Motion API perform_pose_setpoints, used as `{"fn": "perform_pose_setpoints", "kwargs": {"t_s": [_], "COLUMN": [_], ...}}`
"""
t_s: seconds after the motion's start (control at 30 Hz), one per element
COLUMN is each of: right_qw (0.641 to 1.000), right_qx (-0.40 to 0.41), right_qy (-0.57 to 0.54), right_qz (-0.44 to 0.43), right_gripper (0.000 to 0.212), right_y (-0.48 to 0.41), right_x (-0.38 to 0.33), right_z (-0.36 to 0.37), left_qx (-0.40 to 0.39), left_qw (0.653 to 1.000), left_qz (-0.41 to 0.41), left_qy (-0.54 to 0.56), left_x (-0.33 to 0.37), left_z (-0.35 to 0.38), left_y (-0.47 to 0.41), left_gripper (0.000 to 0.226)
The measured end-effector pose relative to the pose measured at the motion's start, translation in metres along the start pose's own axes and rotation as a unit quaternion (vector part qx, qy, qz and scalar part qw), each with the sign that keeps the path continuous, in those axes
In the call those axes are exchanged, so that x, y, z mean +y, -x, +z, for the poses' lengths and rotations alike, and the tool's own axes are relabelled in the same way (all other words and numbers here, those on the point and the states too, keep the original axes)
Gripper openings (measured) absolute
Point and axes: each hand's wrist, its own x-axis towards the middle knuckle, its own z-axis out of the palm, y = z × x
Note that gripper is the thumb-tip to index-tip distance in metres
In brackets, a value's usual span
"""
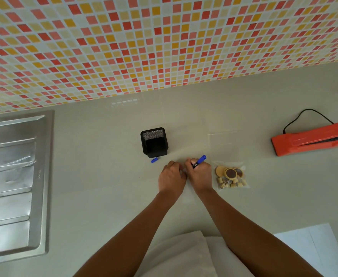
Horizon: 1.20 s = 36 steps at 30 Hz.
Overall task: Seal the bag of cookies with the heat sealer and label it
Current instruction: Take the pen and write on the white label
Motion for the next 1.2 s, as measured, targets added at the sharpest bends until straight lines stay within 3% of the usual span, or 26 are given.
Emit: {"fn": "perform_pose_setpoints", "kwargs": {"t_s": [0.23,0.4,0.6,0.9,1.1,1.2], "right_qw": [0.999,0.997,0.994,0.99,0.983,0.971], "right_qx": [0.021,0.025,0.014,0.011,0.019,0.021], "right_qy": [-0.04,-0.076,-0.106,-0.133,-0.164,-0.22], "right_qz": [0.021,0.0,0.017,0.051,0.084,0.095], "right_gripper": [0.05,0.052,0.038,0.033,0.032,0.037], "right_y": [0.0,0.004,0.01,0.01,0.008,0.007], "right_x": [-0.003,-0.01,-0.012,-0.018,-0.023,-0.027], "right_z": [-0.002,-0.004,-0.006,-0.007,-0.006,-0.007], "left_qx": [0.011,0.088,0.19,0.156,0.138,0.107], "left_qw": [0.999,0.986,0.958,0.974,0.984,0.99], "left_qz": [-0.003,0.001,-0.104,-0.103,-0.075,-0.02], "left_qy": [0.034,0.138,0.188,0.131,0.089,0.091], "left_x": [-0.001,-0.006,-0.028,-0.048,-0.048,-0.042], "left_z": [0.001,-0.009,-0.026,-0.025,-0.026,-0.024], "left_y": [0.002,0.007,0.0,-0.006,-0.006,-0.003], "left_gripper": [0.008,0.003,0.012,0.023,0.013,0.01]}}
